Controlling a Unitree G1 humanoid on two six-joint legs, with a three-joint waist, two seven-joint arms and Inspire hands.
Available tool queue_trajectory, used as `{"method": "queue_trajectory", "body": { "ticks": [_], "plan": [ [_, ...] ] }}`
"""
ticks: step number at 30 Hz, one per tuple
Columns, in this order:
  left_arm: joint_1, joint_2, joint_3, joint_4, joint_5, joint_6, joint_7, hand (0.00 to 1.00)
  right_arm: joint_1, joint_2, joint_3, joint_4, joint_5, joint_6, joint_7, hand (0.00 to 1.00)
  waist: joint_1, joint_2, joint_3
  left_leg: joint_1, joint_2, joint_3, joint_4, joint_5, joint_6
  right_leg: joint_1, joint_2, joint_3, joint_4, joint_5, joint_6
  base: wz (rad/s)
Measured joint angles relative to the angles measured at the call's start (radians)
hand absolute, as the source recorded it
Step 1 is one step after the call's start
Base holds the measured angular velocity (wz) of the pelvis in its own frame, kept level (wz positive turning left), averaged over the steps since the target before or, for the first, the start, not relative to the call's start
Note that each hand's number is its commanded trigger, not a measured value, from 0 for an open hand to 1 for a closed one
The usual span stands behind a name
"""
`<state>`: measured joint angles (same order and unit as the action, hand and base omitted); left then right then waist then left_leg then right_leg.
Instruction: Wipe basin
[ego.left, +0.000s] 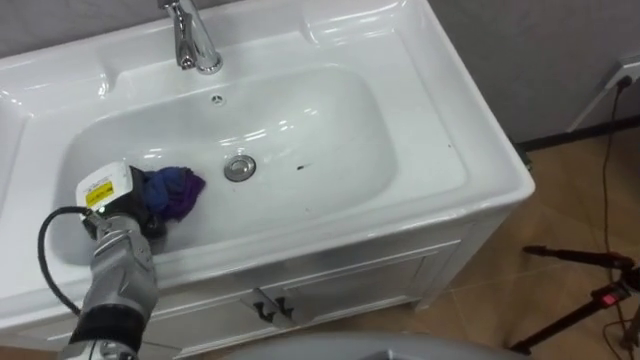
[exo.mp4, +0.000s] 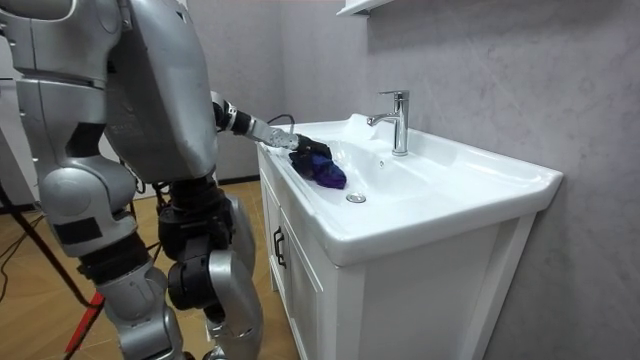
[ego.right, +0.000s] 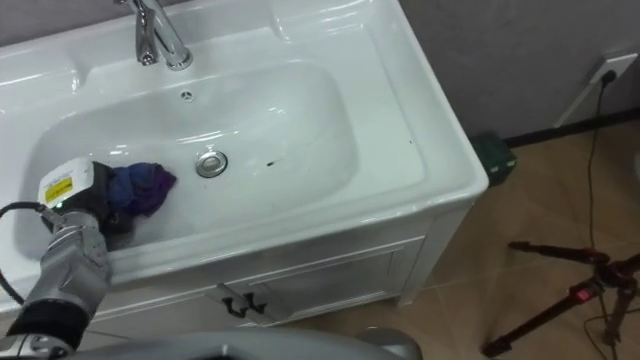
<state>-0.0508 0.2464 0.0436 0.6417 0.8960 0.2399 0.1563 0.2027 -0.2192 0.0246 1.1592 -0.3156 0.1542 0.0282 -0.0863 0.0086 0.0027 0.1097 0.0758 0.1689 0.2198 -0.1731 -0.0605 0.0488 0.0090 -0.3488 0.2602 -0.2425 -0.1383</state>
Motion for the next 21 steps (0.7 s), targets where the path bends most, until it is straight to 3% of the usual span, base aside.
{"method": "queue_trajectory", "body": {
  "ticks": [11, 21],
  "plan": [
    [-0.029, 0.0, -0.01, -0.015, -0.037, 0.002, -0.119, 1.0, 0.023, 0.023, 0.003, -0.004, -0.004, 0.0, 0.02, 0.0, -0.024, 0.016, -0.002, 0.0, 0.0, 0.05, 0.0, 0.0, 0.0, -0.005, -0.005, 0.018, 0.005, 0.005, 0.001, -0.07],
    [-0.04, -0.013, -0.033, -0.036, -0.036, -0.001, -0.169, 1.0, -0.005, 0.025, 0.025, -0.002, -0.005, -0.001, 0.041, 0.0, -0.053, 0.007, 0.0036, 0.006, 0.001, 0.074, 0.004, -0.003, 0.0, -0.014, -0.006, 0.045, 0.023, 0.006, 0.003, -0.04]
  ]
}}
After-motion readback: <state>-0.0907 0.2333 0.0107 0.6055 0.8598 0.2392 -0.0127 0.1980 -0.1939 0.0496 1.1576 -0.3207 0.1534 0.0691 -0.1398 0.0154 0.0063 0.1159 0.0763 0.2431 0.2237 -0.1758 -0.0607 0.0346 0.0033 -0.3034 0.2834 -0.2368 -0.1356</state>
